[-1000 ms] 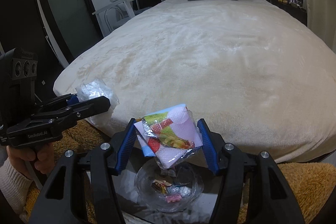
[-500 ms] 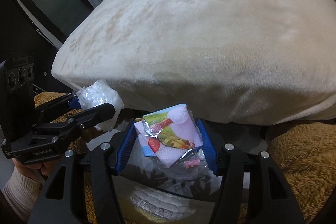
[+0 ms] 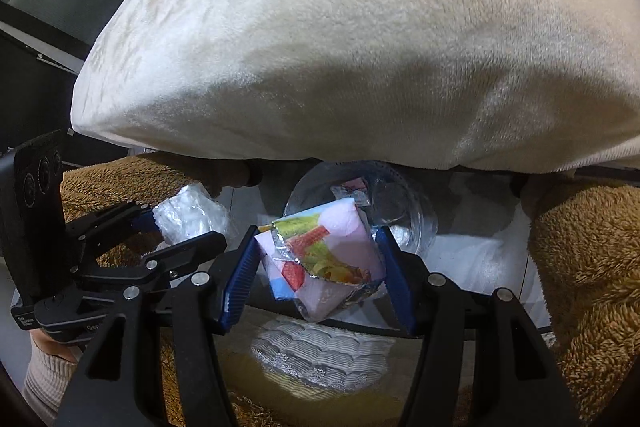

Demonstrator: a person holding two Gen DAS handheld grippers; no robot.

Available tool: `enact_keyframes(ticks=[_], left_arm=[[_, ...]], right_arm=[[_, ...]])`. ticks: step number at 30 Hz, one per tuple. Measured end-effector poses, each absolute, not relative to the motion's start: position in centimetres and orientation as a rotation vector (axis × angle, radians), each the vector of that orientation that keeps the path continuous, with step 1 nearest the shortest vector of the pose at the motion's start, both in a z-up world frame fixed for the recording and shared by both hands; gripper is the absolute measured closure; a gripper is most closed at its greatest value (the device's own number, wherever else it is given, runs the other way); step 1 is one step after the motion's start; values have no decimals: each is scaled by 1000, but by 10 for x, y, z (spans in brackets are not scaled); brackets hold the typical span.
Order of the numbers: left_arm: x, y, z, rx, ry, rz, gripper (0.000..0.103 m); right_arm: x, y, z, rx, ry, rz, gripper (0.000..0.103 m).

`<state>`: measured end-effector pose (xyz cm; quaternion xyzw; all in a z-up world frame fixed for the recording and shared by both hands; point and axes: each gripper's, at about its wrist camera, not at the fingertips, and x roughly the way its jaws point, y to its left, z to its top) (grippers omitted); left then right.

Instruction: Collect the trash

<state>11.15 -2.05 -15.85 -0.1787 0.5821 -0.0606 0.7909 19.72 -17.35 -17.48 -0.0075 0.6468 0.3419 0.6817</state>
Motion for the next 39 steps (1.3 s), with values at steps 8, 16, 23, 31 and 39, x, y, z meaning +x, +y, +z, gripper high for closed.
enact_keyframes(ticks=[8, 16, 23, 31, 39], left_arm=[[113, -28, -180, -396, 1371, -112, 51], [109, -28, -187, -381, 1415, -107, 51], [111, -30, -192, -348, 1446, -84, 31], [112, -24, -188, -359, 1427, -58, 31], [112, -24, -172, -342, 1352, -60, 31]], right_arm=[[196, -166, -188, -63, 1507, 744, 45], [195, -169, -190, -58, 1525, 748, 44], [196, -170, -190, -58, 1540, 741, 35], [197, -171, -189, -58, 1532, 739, 34], [192, -173, -172, -63, 1426, 765, 34]])
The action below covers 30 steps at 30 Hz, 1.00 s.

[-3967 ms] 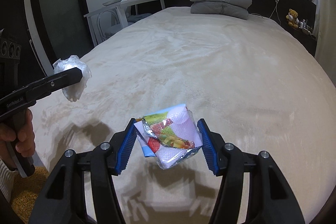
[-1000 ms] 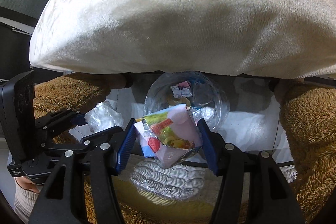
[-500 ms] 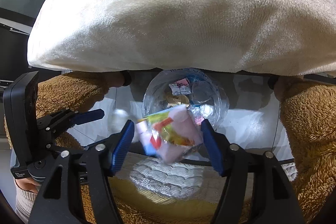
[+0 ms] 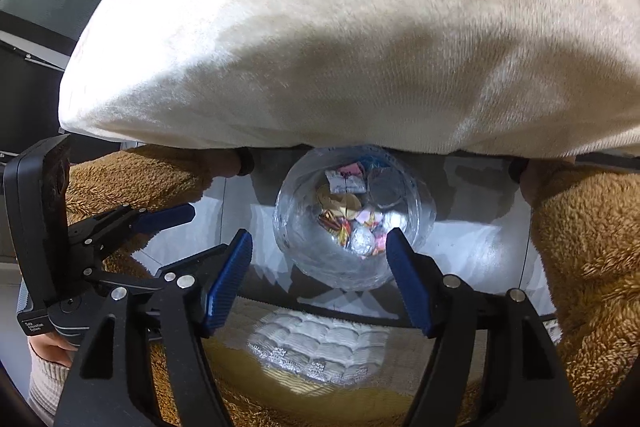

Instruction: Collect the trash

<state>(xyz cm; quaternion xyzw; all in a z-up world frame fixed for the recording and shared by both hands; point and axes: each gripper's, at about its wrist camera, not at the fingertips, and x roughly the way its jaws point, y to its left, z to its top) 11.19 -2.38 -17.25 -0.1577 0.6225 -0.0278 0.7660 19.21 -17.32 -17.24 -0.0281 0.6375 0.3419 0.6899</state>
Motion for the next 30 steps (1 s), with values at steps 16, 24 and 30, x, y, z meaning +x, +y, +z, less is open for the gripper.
enact_keyframes(ticks=[16, 24, 30], left_arm=[[98, -13, -99, -285, 948, -42, 31], [89, -9, -70, -255, 771, -8, 31], [82, -7, -55, -236, 688, 12, 31]], right_arm=[[180, -201, -93, -75, 927, 775, 34], [176, -208, -71, -103, 766, 742, 34], [173, -217, -60, -90, 702, 728, 34]])
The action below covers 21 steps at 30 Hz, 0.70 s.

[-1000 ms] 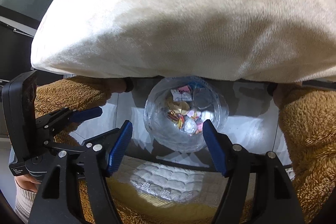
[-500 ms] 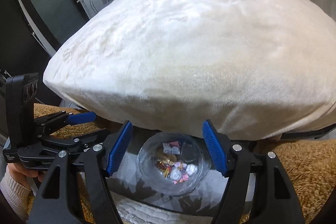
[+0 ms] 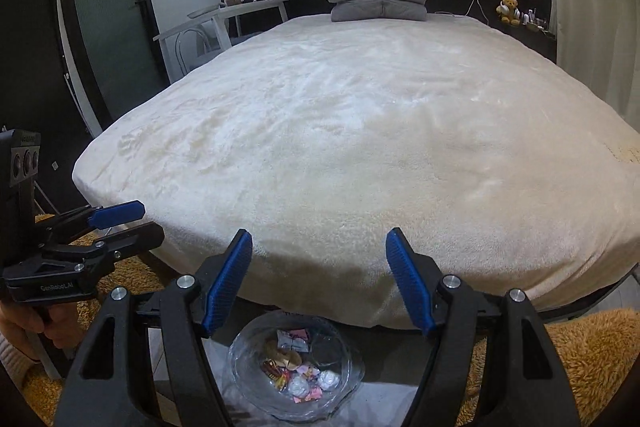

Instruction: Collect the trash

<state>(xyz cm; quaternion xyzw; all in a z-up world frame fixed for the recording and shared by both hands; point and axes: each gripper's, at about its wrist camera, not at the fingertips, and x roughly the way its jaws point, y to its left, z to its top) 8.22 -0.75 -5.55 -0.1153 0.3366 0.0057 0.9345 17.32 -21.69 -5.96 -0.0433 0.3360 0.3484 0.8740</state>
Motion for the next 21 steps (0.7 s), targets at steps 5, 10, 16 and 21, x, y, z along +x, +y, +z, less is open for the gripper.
enact_keyframes(ticks=[5, 10, 16, 21], left_arm=[[75, -6, -44, -225, 639, 29, 31], [71, -4, -38, -228, 597, 51, 10], [68, -1, -35, -217, 562, 85, 6], [65, -3, -33, -200, 542, 91, 6]], right_arm=[[169, -219, -54, -89, 658, 727, 32], [163, -220, -49, -93, 598, 728, 17], [161, -220, -46, -96, 561, 724, 6], [161, -220, -45, -101, 542, 723, 5]])
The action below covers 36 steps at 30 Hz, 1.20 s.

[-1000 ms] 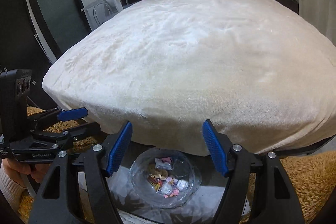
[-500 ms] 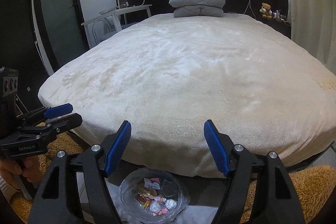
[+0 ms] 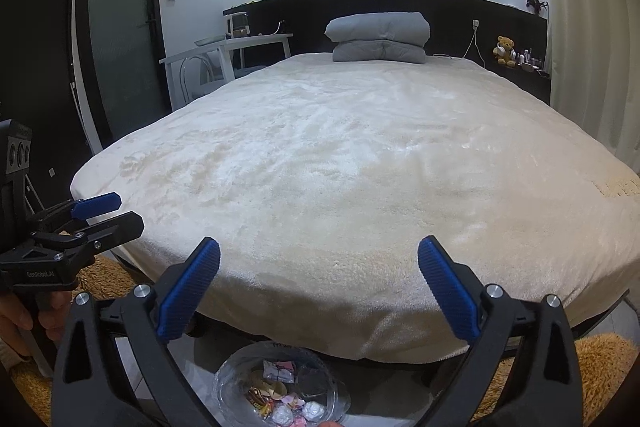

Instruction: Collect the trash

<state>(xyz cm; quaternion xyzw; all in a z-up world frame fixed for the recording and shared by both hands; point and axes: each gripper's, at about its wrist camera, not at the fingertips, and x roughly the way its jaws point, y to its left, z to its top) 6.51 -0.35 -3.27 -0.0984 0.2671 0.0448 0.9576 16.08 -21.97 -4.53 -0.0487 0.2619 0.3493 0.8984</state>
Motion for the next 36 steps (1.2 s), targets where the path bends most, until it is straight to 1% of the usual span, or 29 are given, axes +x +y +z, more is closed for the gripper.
enact_keyframes(ticks=[36], left_arm=[[66, -6, -31, -167, 526, 91, 6]], right_arm=[[161, -218, -46, -111, 539, 721, 5]])
